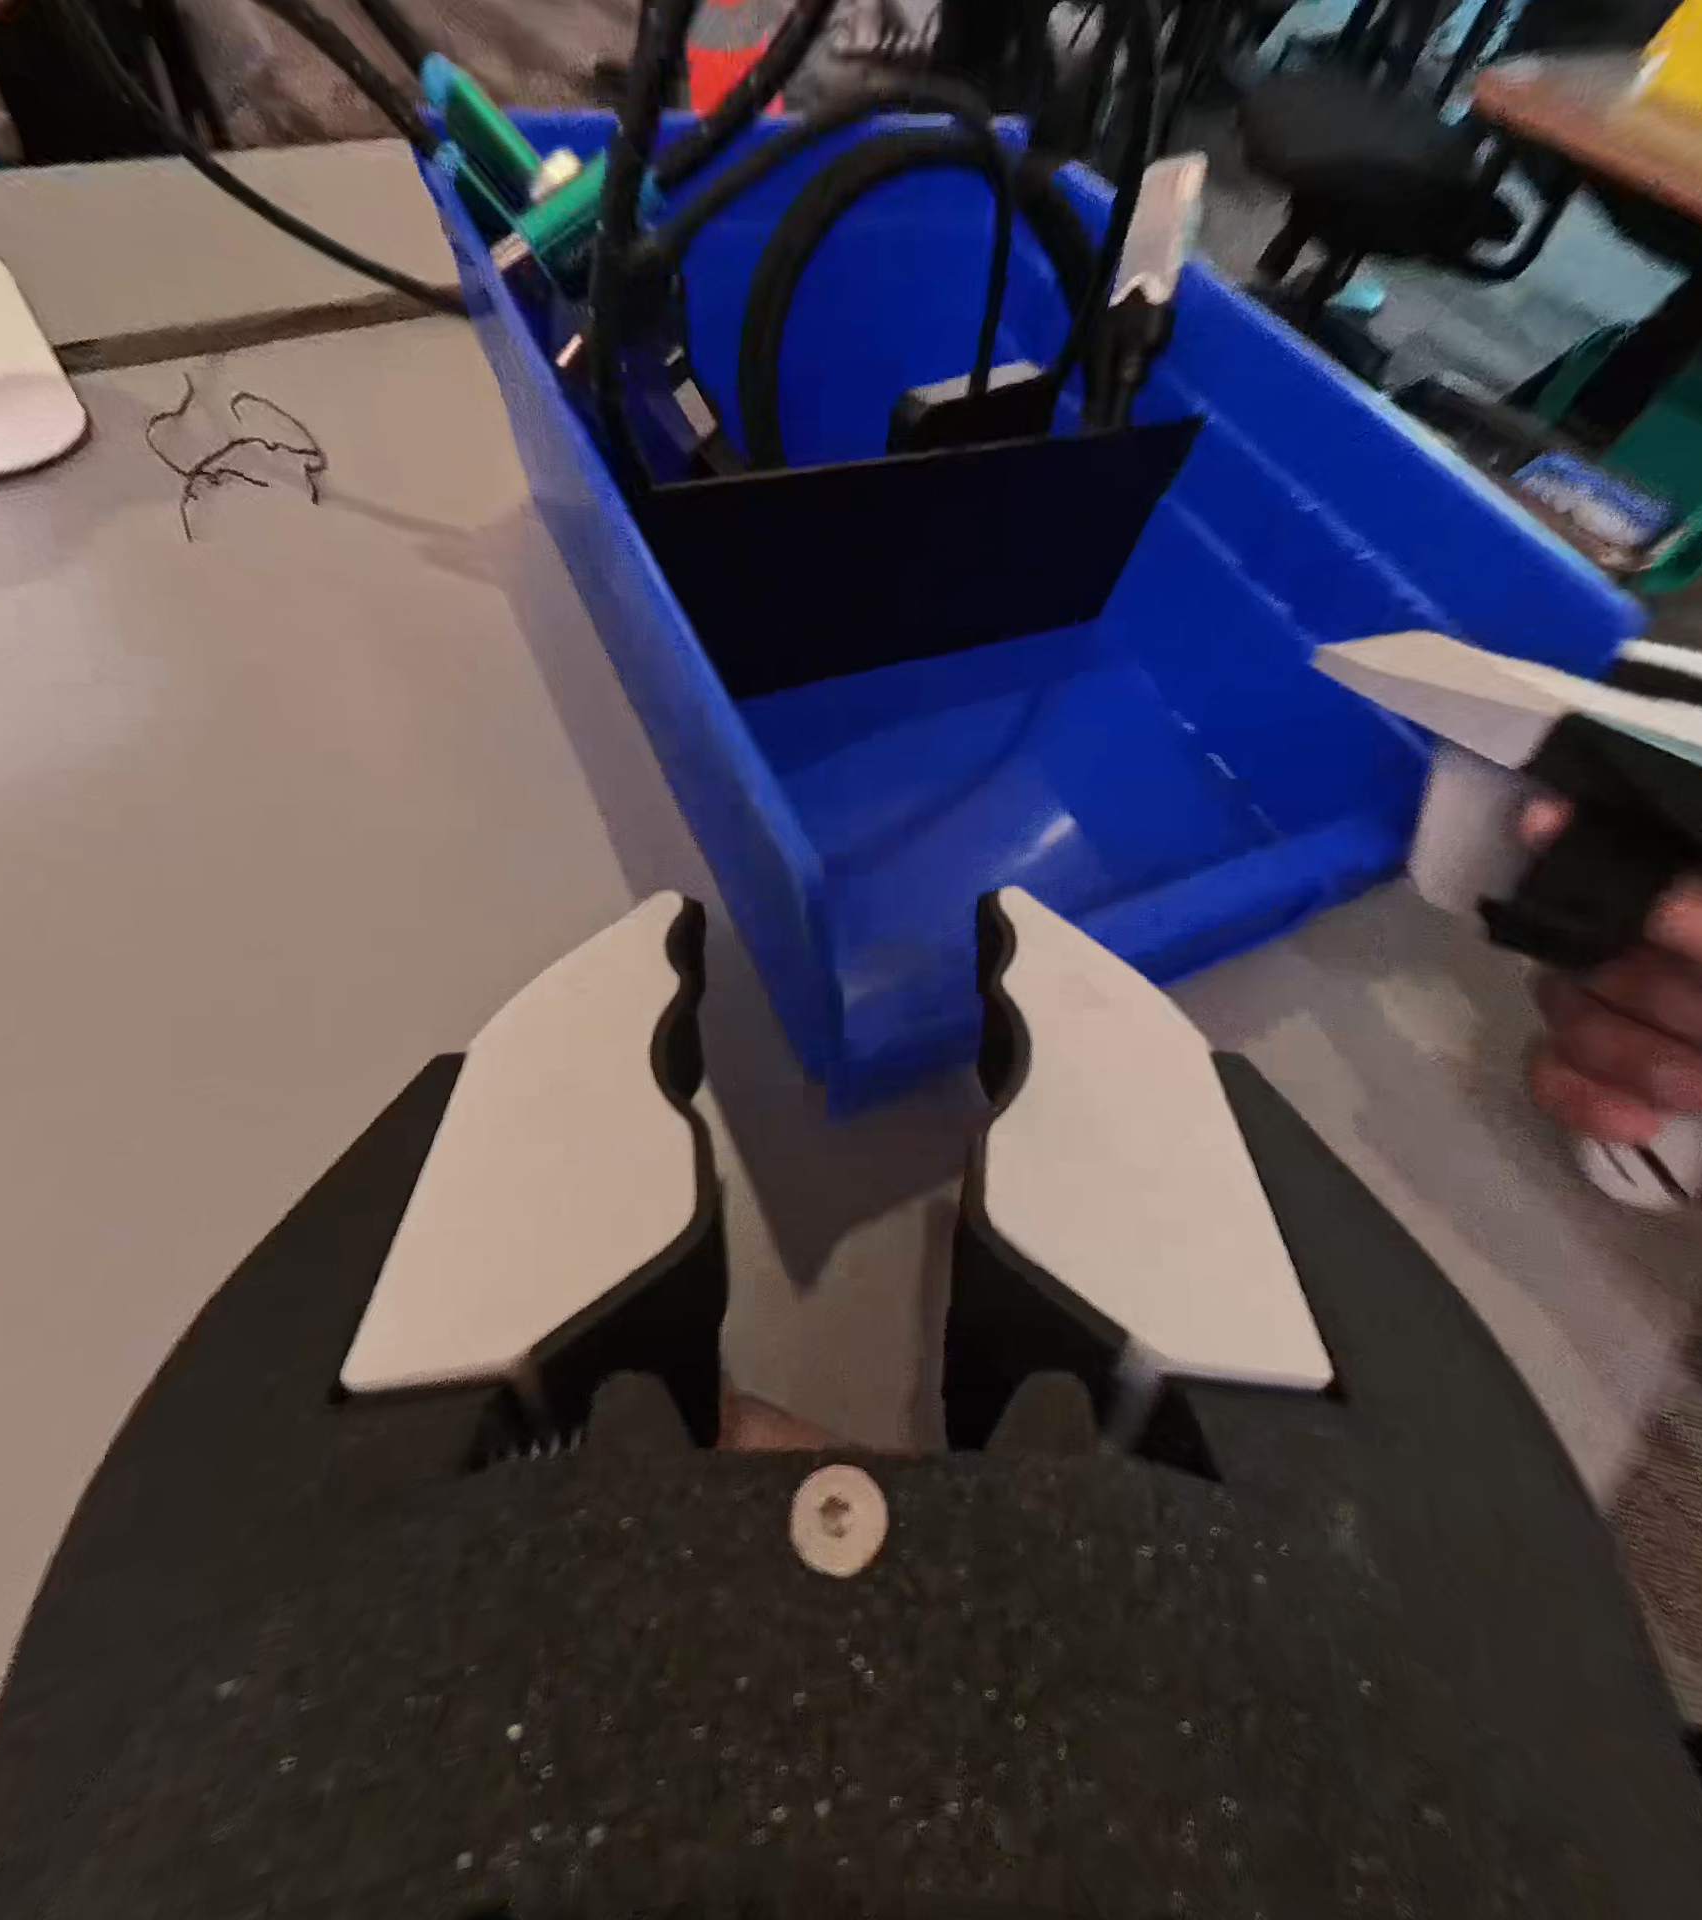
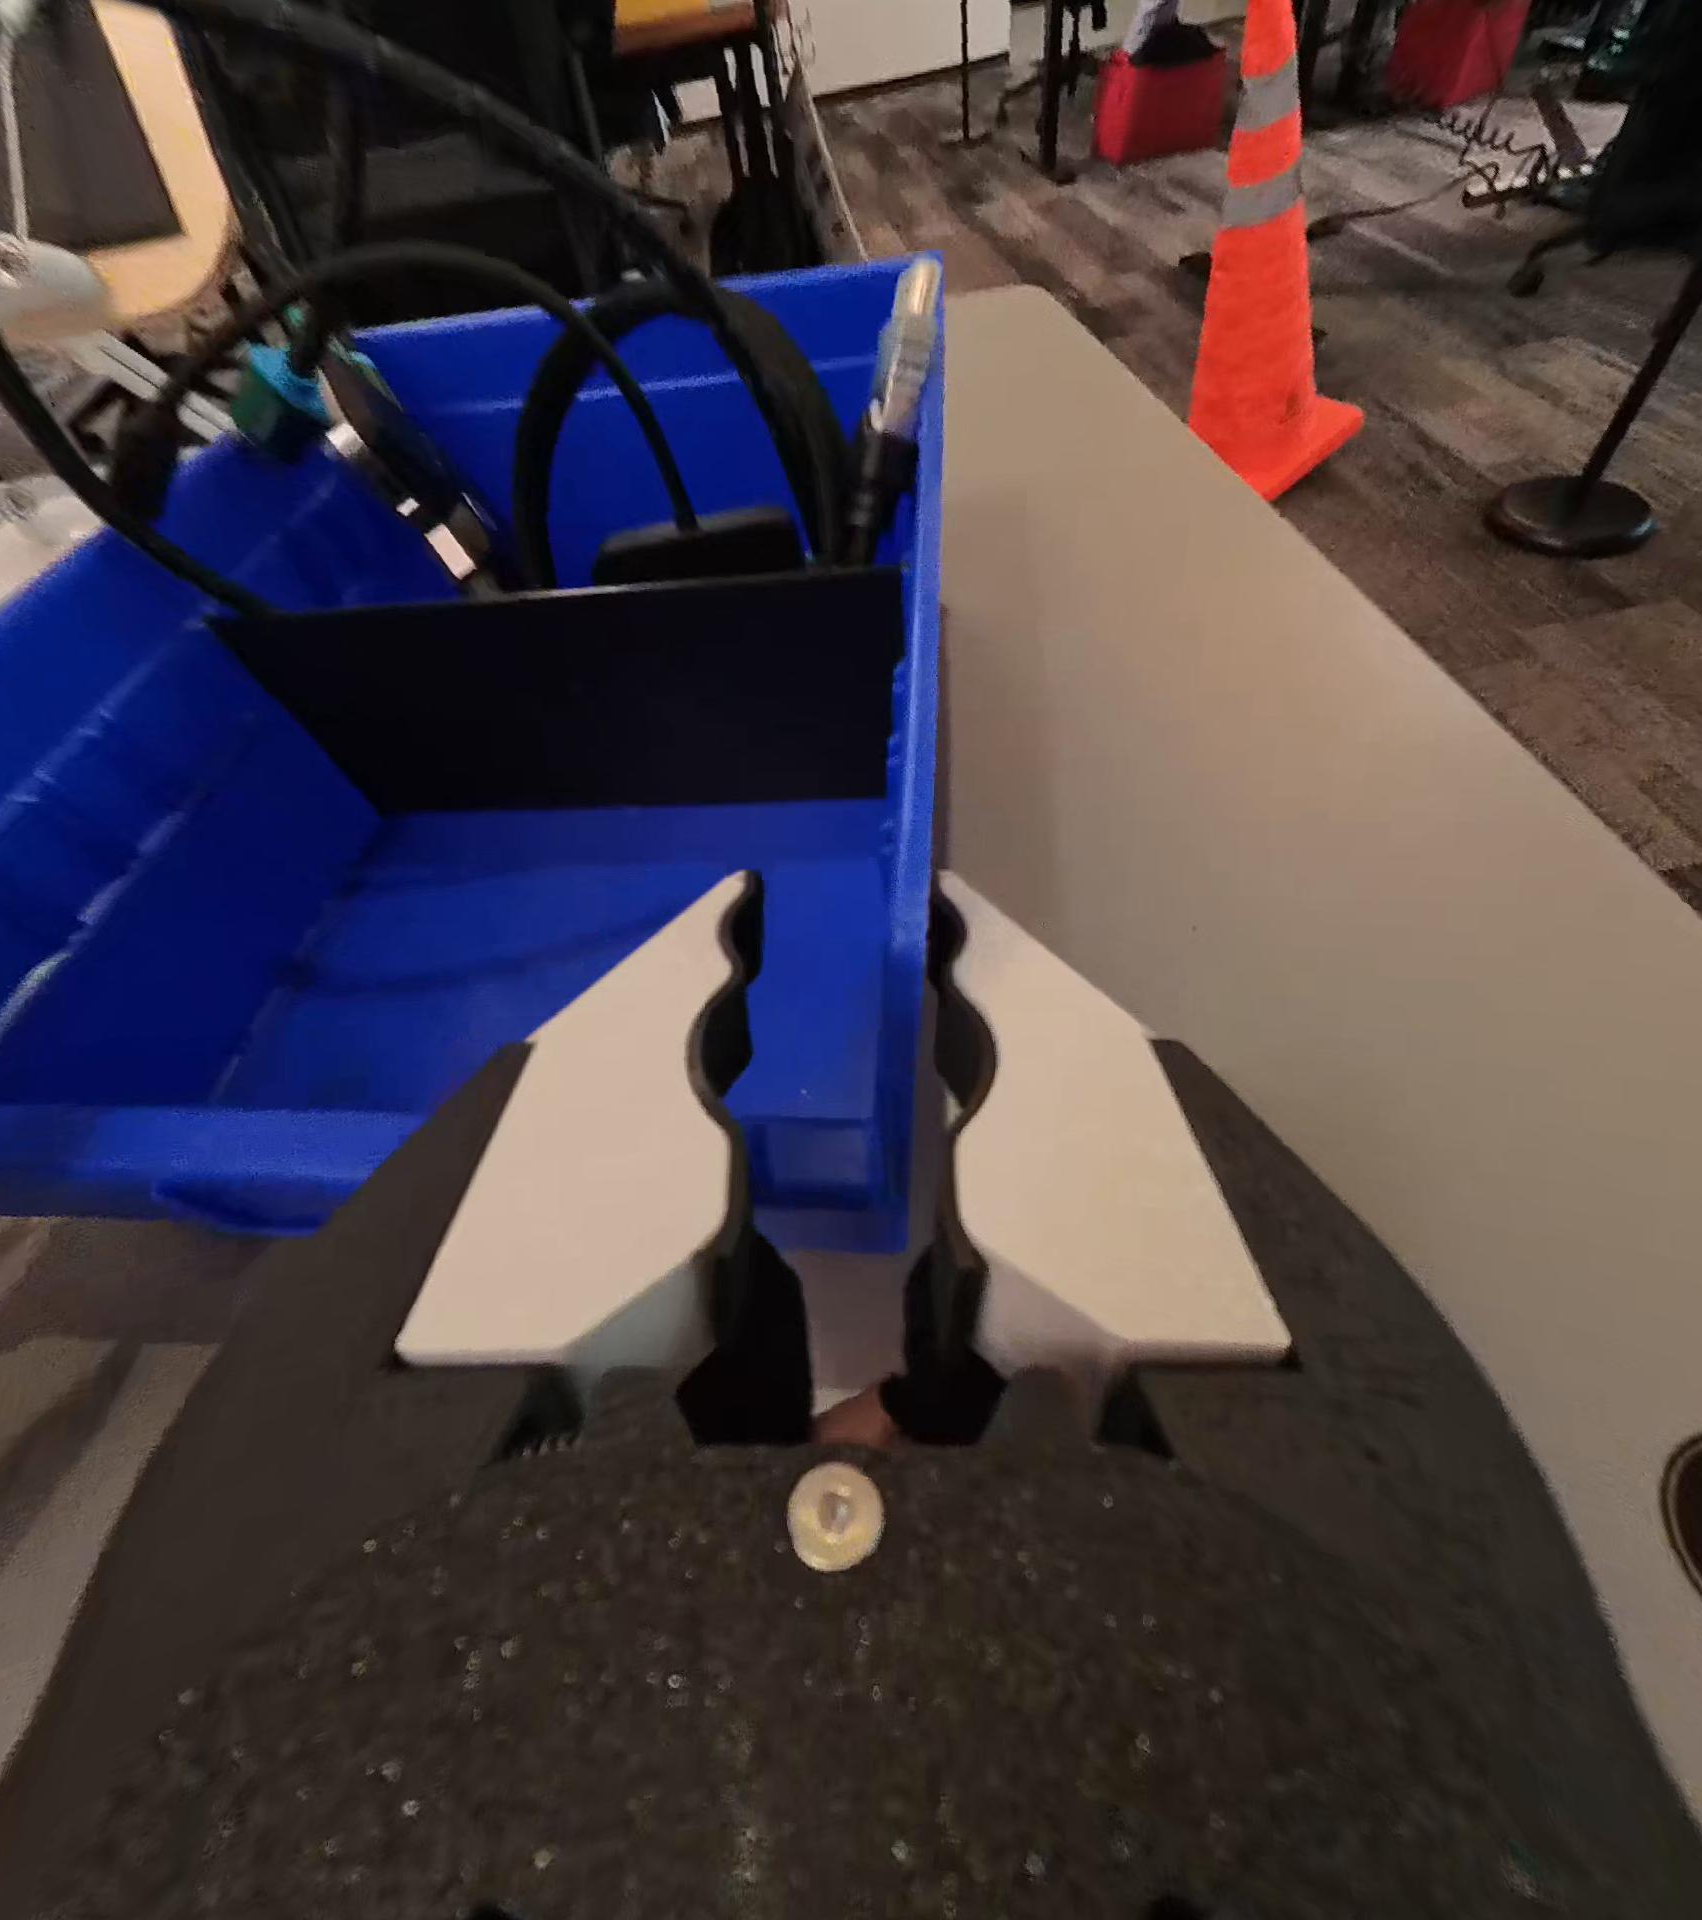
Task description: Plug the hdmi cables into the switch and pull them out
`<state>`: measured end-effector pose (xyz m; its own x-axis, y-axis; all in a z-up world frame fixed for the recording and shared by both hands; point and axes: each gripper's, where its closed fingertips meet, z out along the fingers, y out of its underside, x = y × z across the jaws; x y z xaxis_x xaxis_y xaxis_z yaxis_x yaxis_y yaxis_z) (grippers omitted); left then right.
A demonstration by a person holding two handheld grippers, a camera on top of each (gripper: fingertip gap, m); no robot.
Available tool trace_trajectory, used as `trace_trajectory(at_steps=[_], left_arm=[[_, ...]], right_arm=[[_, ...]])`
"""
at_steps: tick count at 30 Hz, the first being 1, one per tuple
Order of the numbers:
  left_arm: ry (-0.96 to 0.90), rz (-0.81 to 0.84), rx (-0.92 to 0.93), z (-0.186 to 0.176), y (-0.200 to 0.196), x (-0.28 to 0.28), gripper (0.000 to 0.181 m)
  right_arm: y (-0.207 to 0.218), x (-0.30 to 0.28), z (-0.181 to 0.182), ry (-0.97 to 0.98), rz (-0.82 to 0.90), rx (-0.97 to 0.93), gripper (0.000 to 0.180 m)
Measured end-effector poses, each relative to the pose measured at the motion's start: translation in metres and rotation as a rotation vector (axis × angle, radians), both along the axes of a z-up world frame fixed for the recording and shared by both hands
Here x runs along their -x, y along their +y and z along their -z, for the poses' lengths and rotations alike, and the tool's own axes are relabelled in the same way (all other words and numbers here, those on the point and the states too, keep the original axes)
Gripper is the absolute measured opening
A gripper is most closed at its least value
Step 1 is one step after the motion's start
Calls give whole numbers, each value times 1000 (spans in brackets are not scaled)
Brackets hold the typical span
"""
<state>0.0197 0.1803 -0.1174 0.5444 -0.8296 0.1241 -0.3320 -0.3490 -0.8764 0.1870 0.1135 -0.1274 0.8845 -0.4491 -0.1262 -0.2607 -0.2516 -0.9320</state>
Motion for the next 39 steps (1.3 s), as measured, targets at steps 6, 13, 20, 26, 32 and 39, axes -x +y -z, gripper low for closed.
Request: trace_trajectory(at_steps=[6, 13, 20, 26, 32, 39], left_arm=[[126, -154, -73, 13, 30, -12, 5], [52, -164, -237, -35, 13, 16, 3], [-26, -217, -364, -91, -12, 107, 3], [-3, -342, -327, -82, -18, 206, 3], [69, -430, -181, -26, -7, 255, 3], [137, -433, -109, 9, 27, 268, 4]], right_arm=[[-11, -6, 1, 5, 130, 15, 4], [-36, 24, -29, -18, 222, -91, 3], [-50, 105, -82, -99, 133, -255, 3], [-34, 194, -83, -124, -82, -249, 4], [-2, 237, -36, -75, -210, -78, 3], [39, 250, 0, -64, -298, 30, 4]])
